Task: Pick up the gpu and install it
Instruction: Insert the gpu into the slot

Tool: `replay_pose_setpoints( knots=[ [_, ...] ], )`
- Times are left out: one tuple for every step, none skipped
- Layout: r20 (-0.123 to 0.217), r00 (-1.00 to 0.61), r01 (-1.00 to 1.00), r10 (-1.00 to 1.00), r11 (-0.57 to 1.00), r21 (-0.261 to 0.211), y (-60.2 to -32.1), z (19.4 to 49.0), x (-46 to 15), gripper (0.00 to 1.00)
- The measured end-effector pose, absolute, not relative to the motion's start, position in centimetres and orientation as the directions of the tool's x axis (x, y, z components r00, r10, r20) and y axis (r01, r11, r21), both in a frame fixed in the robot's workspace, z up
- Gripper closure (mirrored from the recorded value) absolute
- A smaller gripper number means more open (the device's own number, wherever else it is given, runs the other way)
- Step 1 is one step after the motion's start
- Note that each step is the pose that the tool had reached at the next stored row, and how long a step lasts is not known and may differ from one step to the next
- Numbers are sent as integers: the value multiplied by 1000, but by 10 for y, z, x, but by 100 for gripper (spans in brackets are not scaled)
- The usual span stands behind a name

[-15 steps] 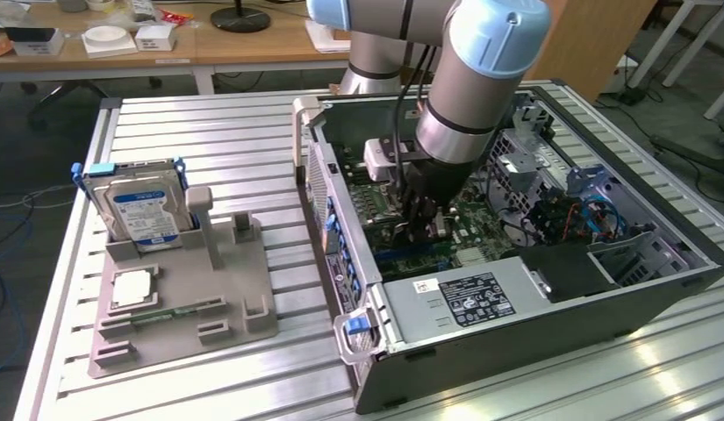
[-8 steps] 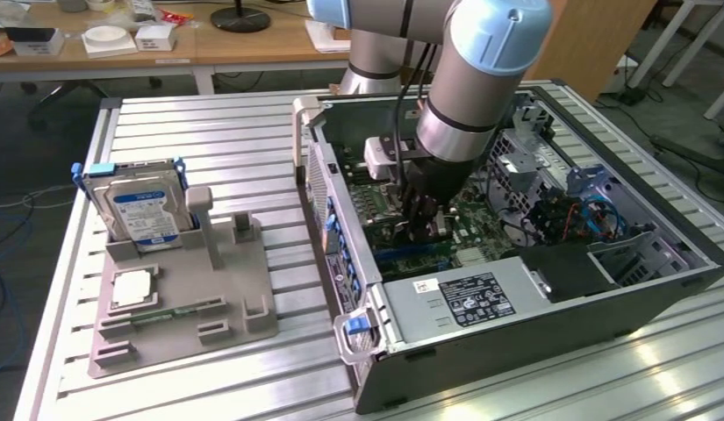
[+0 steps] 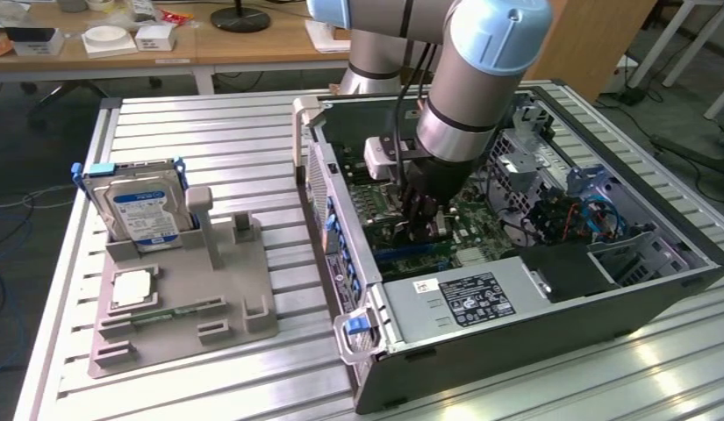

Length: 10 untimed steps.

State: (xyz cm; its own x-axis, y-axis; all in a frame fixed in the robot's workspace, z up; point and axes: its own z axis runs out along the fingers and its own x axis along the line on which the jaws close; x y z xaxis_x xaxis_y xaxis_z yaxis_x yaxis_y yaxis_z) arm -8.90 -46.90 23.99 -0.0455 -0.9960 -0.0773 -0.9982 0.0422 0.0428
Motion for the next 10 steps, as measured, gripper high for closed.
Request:
replay_pose_setpoints(
  knots=[
    [-77,-45,-998,-996,42,43,-469,240,-89,73],
    [-77,-45,-998,-996,42,43,-469,244,-89,73],
    [-77,-45,-998,-996,42,43,-469,246,-89,73],
    [-77,-46,-998,-996,42,42,-469,246,-89,73],
    [-77,-46,-998,-996,42,42,-469,246,-89,73],
    [-77,-46,-998,-996,42,42,-469,246,-89,73],
    [-77,-46,-998,-996,42,43,-469,246,-88,73],
    [-77,-46,-998,-996,43,43,-469,246,-87,73],
    [-77,-46,-998,-996,43,42,-469,246,-85,73],
    [-77,-46,-998,-996,42,42,-469,246,-83,73]
  ],
)
